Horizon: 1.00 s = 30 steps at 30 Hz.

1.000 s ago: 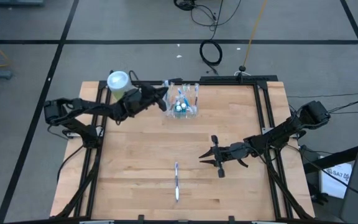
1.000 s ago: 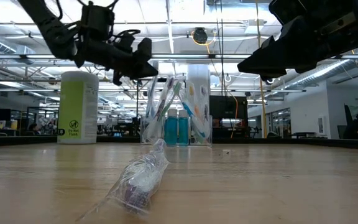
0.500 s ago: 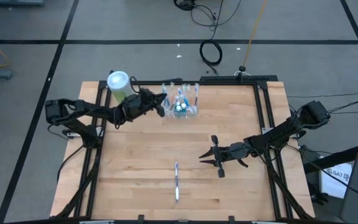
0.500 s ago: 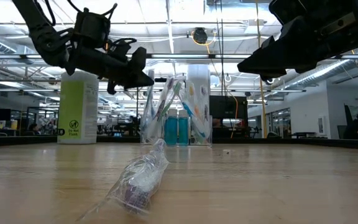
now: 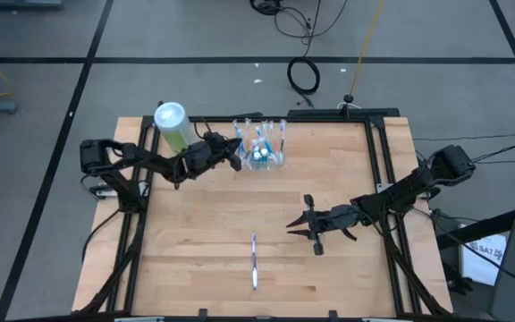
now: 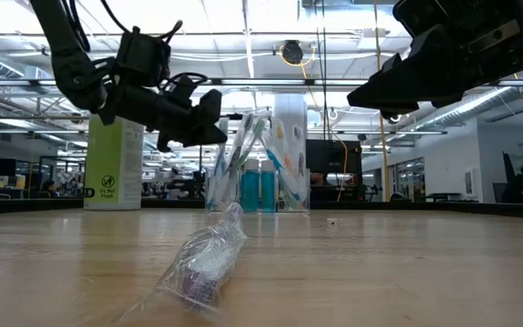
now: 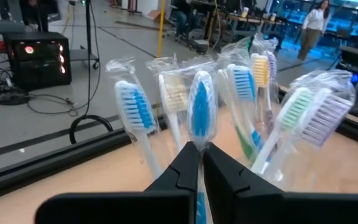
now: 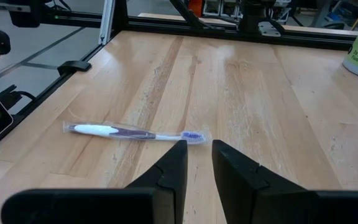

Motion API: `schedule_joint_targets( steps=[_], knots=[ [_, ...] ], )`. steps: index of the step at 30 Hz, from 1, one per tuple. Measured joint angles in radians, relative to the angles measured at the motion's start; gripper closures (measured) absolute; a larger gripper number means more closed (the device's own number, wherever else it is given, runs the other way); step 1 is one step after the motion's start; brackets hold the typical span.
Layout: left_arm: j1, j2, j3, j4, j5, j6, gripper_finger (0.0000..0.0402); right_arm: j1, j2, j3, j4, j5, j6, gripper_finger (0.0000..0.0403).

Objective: Pick & Place toothbrushing station
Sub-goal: Put the blue toothbrush into the transparent organizer

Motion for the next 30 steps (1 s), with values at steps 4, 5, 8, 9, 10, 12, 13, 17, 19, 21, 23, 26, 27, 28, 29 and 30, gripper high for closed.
schedule_joint_targets(
  steps=[4, 5, 8, 9, 10, 12, 13, 17, 19, 21, 23, 26, 27, 28, 29, 30],
  knots=[
    [-0.006, 0.026, 0.001, 0.018, -0.013, -0.004, 0.0397, 0.000, 0.000, 0.000, 0.000, 0.000, 0.000, 0.0332],
    [-0.006, 0.029, 0.001, 0.024, -0.012, -0.009, 0.0395, 0.000, 0.000, 0.000, 0.000, 0.000, 0.000, 0.0332],
    [-0.005, 0.032, 0.001, 0.025, -0.012, -0.019, 0.0374, 0.000, 0.000, 0.000, 0.000, 0.000, 0.000, 0.0332],
    [-0.006, 0.032, 0.000, 0.023, -0.008, -0.019, 0.0367, 0.000, 0.000, 0.000, 0.000, 0.000, 0.000, 0.0332],
    [-0.006, 0.032, -0.001, 0.020, -0.007, -0.019, 0.0360, 0.000, 0.000, 0.000, 0.000, 0.000, 0.000, 0.0332],
    [-0.007, 0.031, -0.002, 0.013, -0.001, -0.017, 0.0346, 0.000, 0.000, 0.000, -0.001, 0.000, 0.000, 0.0332],
    [-0.007, 0.031, -0.002, 0.012, 0.001, -0.018, 0.0340, 0.000, 0.000, 0.000, 0.000, 0.000, 0.000, 0.0332],
    [-0.011, 0.031, -0.002, 0.012, 0.003, -0.019, 0.0322, 0.000, 0.000, 0.000, 0.000, 0.000, 0.002, 0.0332],
    [-0.017, 0.031, -0.002, 0.018, 0.002, -0.016, 0.0318, 0.000, 0.000, 0.000, -0.001, 0.000, 0.003, 0.0332],
    [-0.024, 0.026, -0.002, 0.029, 0.002, -0.011, 0.0317, 0.000, 0.000, 0.000, 0.000, 0.000, 0.003, 0.0332],
    [-0.025, 0.011, -0.003, 0.030, 0.001, 0.000, 0.0317, 0.000, 0.000, 0.000, -0.001, 0.000, 0.003, 0.0332],
    [-0.027, -0.020, -0.003, 0.022, -0.005, 0.026, 0.0316, 0.000, 0.000, 0.000, -0.001, 0.000, 0.003, 0.0332],
    [-0.029, -0.034, -0.003, 0.022, -0.005, 0.038, 0.0316, 0.000, 0.000, 0.000, -0.001, 0.000, 0.003, 0.0332],
    [-0.029, -0.049, -0.003, 0.018, -0.005, 0.047, 0.0316, 0.000, 0.000, 0.000, -0.001, 0.000, 0.003, 0.0332],
    [-0.030, -0.063, -0.002, 0.004, -0.005, 0.052, 0.0316, 0.000, 0.000, 0.000, -0.002, 0.000, 0.003, 0.0332],
    [-0.029, -0.077, -0.002, -0.018, -0.005, 0.053, 0.0316, 0.000, 0.000, 0.000, -0.002, 0.000, 0.004, 0.0332]
  ],
)
